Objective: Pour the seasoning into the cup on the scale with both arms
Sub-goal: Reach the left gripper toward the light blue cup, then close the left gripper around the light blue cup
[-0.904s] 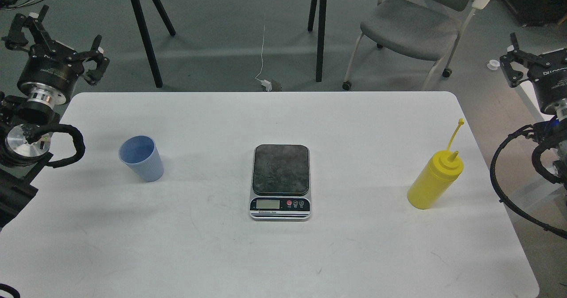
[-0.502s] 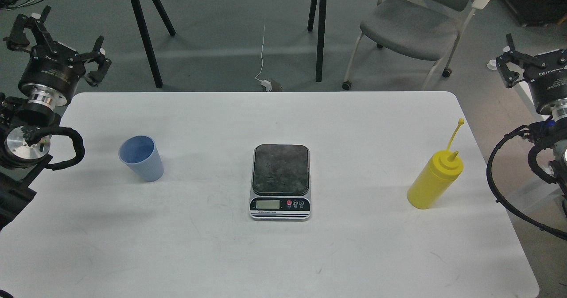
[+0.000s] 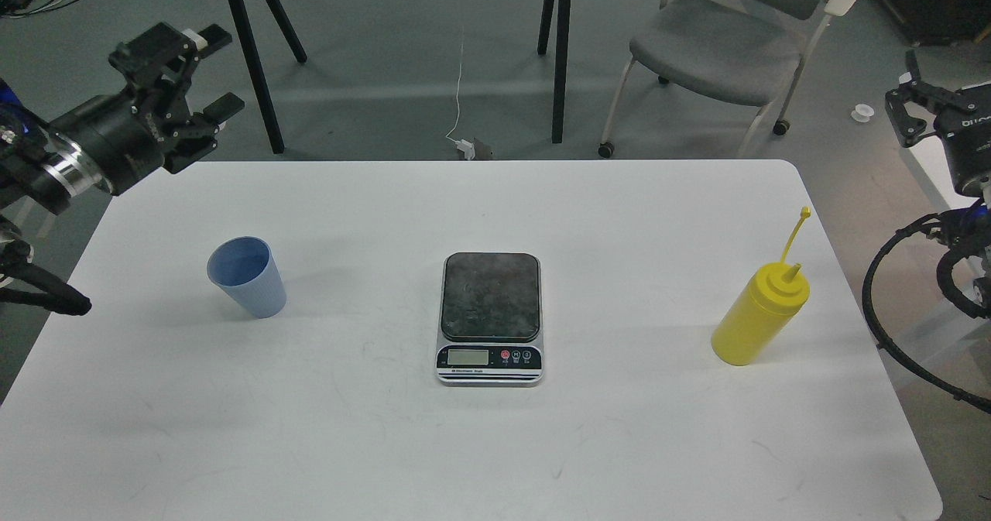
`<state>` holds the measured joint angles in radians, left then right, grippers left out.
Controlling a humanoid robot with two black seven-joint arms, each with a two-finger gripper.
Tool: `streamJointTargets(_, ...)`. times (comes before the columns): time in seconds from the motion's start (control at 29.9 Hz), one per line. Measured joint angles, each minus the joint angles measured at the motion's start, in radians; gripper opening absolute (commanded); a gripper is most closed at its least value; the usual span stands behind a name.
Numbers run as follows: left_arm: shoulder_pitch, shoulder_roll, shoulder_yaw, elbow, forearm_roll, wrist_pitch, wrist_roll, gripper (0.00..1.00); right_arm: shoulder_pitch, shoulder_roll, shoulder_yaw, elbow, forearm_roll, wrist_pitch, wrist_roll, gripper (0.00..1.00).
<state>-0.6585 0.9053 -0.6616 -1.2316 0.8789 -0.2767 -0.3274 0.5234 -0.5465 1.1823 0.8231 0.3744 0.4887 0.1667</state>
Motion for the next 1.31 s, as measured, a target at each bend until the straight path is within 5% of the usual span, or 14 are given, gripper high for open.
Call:
streamJointTargets(0.37, 0.009, -0.052, 0.123, 0.087, 0.934, 0.207, -0.005, 0.82, -0.002, -0.034, 0.003, -0.003, 0.000, 0.000, 0.000, 1.00)
streamJointTargets(0.7, 0.004, -0.128, 0.287, 0.256, 1.003, 0.272, -0.019, 0.68, -0.016, -0.054, 0.011, -0.007, 0.000, 0.000, -0.001, 1.00)
streamJointTargets(1.31, -0.014, -0.177, 0.309, 0.369, 0.991, 0.301, -0.031, 0.67, -0.019, -0.055, 0.014, -0.007, 0.000, 0.000, 0.000, 1.00)
